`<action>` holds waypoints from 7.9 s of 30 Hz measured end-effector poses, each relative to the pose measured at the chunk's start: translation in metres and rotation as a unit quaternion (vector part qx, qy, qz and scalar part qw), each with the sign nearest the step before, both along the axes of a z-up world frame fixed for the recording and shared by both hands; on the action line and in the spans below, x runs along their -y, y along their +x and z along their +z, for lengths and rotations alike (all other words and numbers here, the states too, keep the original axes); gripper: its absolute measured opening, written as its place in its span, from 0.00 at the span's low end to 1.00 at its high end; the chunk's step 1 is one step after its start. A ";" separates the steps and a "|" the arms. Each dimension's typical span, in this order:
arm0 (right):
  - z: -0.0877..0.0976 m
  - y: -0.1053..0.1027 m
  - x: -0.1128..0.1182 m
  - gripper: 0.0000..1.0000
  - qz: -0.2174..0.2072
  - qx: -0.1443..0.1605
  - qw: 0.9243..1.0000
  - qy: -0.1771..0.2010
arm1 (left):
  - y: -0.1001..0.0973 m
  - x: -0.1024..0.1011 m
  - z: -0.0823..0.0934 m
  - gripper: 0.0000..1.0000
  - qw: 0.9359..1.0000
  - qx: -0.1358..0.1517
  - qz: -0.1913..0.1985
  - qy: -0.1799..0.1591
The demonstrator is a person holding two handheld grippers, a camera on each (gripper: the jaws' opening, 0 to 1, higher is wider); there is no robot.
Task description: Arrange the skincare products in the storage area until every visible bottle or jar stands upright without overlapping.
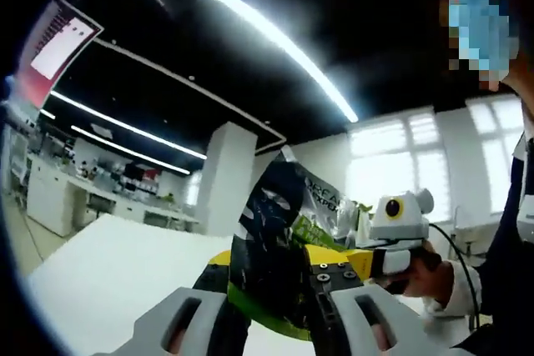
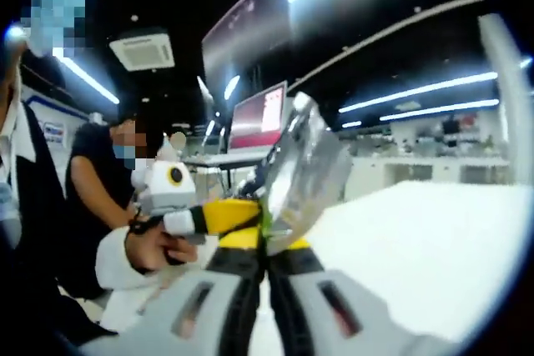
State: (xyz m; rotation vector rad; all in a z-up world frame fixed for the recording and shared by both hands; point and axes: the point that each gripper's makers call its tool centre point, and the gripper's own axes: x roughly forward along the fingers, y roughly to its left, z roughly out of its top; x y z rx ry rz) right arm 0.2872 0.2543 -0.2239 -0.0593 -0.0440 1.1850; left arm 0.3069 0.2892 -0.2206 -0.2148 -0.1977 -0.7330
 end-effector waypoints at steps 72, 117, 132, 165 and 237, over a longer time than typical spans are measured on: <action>-0.022 0.009 0.088 0.05 -0.120 0.081 0.988 -0.053 | -0.039 0.076 -0.049 0.01 0.976 -0.128 -0.129 0.117; -0.082 -0.012 0.153 0.21 -0.176 0.171 0.940 -0.236 | -0.061 0.136 -0.117 0.07 0.919 -0.088 -0.125 0.364; -0.084 -0.015 0.157 0.36 -0.201 0.239 0.904 -0.293 | -0.072 0.133 -0.124 0.08 0.894 -0.088 -0.139 0.418; -0.105 -0.018 0.148 0.00 -0.166 0.196 0.916 -0.308 | -0.081 0.141 -0.124 0.09 0.900 -0.152 -0.154 0.379; -0.073 -0.042 0.150 0.00 -0.136 0.071 0.977 -0.146 | -0.036 0.114 -0.027 0.00 0.977 -0.157 -0.070 0.128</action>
